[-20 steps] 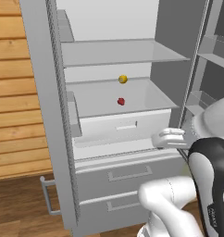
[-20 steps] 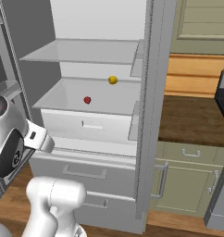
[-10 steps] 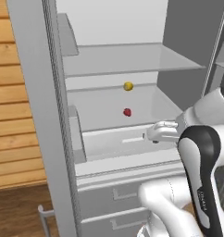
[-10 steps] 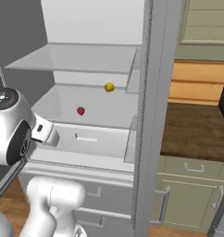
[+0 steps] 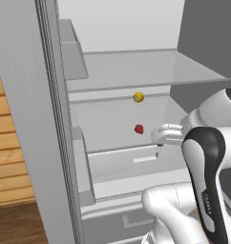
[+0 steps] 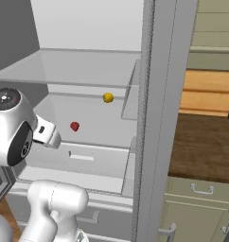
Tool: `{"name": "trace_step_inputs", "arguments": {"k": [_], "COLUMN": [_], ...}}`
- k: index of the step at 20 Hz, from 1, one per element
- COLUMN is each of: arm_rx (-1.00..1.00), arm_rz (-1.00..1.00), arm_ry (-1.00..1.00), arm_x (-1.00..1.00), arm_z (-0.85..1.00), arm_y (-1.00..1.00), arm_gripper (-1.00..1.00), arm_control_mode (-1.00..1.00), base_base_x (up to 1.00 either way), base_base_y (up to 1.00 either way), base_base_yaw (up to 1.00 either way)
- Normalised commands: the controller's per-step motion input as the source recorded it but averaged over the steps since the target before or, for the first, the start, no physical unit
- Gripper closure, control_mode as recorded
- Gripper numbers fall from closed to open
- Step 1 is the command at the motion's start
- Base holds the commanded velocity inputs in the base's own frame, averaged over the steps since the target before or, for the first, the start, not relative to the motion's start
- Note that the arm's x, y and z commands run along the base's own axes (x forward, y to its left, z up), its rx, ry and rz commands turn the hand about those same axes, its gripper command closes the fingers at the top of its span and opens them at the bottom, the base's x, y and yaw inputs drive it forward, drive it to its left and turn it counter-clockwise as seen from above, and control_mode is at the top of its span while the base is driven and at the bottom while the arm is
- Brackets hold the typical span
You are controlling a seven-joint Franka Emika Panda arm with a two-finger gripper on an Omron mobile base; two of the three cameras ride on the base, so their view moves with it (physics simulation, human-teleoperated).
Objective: Take the strawberry from the fridge and place it on top of the pancake, located on the dining counter.
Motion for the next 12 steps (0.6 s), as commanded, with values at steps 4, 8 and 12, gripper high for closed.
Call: {"name": "trace_step_inputs", "arguments": {"k": [4,8,12], "arm_rx": [0.0,0.0,0.0], "arm_rz": [0.0,0.0,0.0], "arm_ry": [0.01,-0.14,-0.07], "arm_x": [0.61,0.72,0.72], "arm_z": [-0.32,-0.17,-0.21], "arm_y": [0.01,0.0,0.0], "arm_gripper": [-1.0,-1.0,-1.0], "arm_control_mode": [-1.0,-1.0,-1.0], "base_base_x": [0.15,0.0,0.0], "base_base_y": [0.0,0.0,0.0], "base_base_yaw": [0.0,0.0,0.0]}}
